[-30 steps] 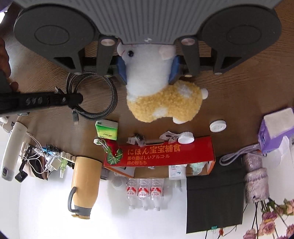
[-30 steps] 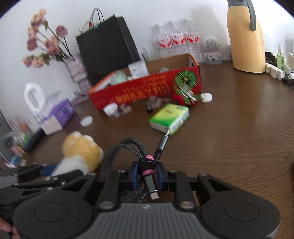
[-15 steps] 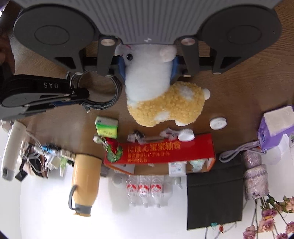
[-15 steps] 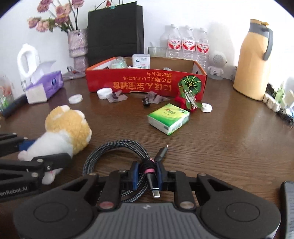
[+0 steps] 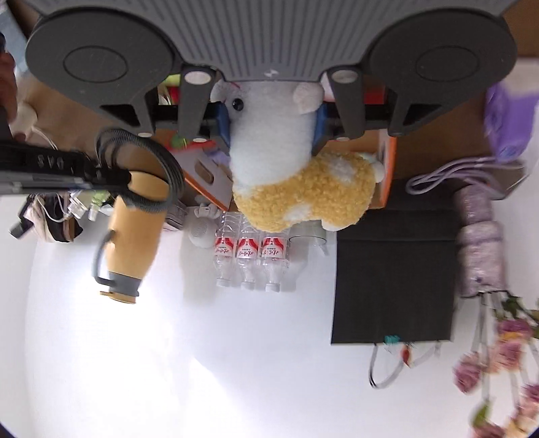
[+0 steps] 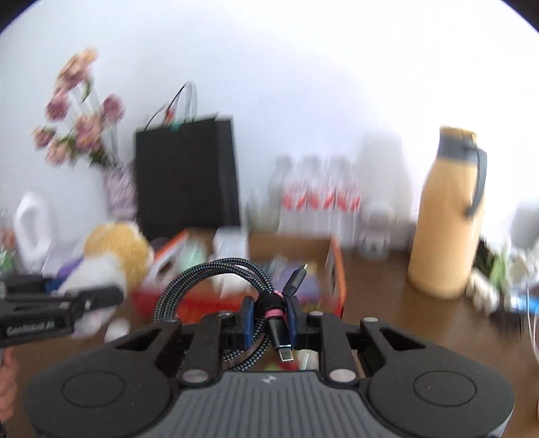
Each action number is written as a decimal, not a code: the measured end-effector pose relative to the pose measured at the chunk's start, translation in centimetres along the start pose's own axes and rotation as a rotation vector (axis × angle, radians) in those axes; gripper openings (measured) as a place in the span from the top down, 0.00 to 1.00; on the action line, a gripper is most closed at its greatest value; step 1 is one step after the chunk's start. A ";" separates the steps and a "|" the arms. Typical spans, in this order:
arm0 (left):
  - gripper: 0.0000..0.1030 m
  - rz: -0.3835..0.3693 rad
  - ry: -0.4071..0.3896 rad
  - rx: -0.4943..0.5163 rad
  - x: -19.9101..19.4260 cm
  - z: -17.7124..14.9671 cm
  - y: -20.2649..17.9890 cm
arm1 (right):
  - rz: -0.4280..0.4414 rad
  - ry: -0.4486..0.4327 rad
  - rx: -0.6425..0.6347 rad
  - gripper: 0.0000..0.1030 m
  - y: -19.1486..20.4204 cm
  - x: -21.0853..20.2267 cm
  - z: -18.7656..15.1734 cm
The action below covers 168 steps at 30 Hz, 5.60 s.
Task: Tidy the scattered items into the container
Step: 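Carry the plush toy and cable over the box and open both tools, then move both tools back toward the white bottle caps on the table, then grasp a white bottle cap with the left tool while the right tool grasps another cap, then carry both white caps into the box and open both tools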
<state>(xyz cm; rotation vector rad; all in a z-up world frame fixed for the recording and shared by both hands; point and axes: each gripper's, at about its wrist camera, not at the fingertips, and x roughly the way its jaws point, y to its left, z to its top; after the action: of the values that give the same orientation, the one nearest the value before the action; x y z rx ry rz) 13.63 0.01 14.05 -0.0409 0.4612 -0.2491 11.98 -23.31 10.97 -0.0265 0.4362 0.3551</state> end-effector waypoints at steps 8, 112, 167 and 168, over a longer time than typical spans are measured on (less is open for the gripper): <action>0.55 0.103 0.420 -0.199 16.4 3.9 4.5 | -0.056 0.373 -0.055 0.82 -0.6 19.7 7.0; 0.61 0.268 0.055 -0.179 1.9 -9.8 11.7 | 0.233 0.261 -0.160 0.54 15.3 15.5 -5.2; 0.61 0.146 0.428 0.178 15.7 2.3 6.7 | 0.197 0.458 0.013 0.62 5.3 22.3 6.9; 0.61 0.148 0.445 0.187 16.3 2.0 6.9 | 0.194 0.493 0.009 0.62 5.6 23.7 6.5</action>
<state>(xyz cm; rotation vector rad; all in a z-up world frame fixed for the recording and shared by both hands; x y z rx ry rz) 30.24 2.62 8.12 0.2359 0.8778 -0.1535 32.73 -9.60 7.23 -0.0640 0.9322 0.5399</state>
